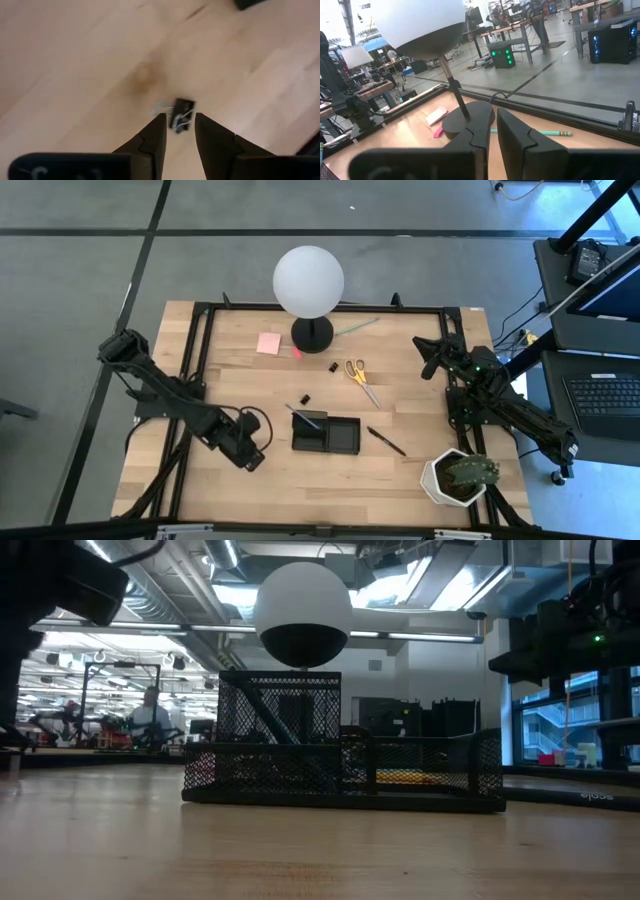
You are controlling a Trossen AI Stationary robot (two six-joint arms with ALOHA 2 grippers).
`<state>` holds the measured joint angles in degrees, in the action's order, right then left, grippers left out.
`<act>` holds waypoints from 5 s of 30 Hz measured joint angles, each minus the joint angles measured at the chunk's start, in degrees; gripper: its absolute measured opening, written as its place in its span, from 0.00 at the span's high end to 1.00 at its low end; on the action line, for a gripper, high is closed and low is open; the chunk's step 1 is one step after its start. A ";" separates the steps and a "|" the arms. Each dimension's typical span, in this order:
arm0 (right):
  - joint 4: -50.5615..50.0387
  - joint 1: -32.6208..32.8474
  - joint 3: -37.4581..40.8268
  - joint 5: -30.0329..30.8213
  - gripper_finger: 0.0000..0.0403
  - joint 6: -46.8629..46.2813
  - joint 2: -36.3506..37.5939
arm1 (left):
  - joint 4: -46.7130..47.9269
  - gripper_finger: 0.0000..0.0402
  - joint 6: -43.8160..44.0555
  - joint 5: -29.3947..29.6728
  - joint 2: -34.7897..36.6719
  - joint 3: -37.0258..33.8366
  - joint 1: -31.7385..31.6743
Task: Pick and place office supplies into organizer
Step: Put the bottom black binder clip into the black desk organizer
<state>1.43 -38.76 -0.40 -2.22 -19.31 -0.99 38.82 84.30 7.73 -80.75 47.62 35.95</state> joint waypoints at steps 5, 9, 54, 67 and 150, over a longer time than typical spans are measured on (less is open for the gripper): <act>0.00 0.00 0.00 0.02 0.91 0.14 0.00 | -3.89 0.70 -5.24 -0.43 0.00 -1.23 -1.95; 0.00 -0.02 0.00 0.02 0.91 0.24 0.00 | -3.01 0.66 -6.03 -2.00 0.00 -1.34 -2.95; -0.04 0.00 0.00 0.04 0.91 0.46 0.00 | -8.67 0.66 -5.48 -11.33 -8.37 -1.34 -3.33; -0.04 0.00 0.00 0.04 0.91 0.46 -0.02 | -8.16 0.80 -7.40 -10.21 -8.24 -1.32 -3.33; -0.04 -0.02 0.00 0.06 0.91 3.02 -2.71 | -48.58 0.90 -50.19 23.15 -17.26 -5.88 -5.04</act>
<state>1.39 -38.79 -0.40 -2.15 -16.29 -3.70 -9.76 34.12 30.87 -98.01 41.74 30.92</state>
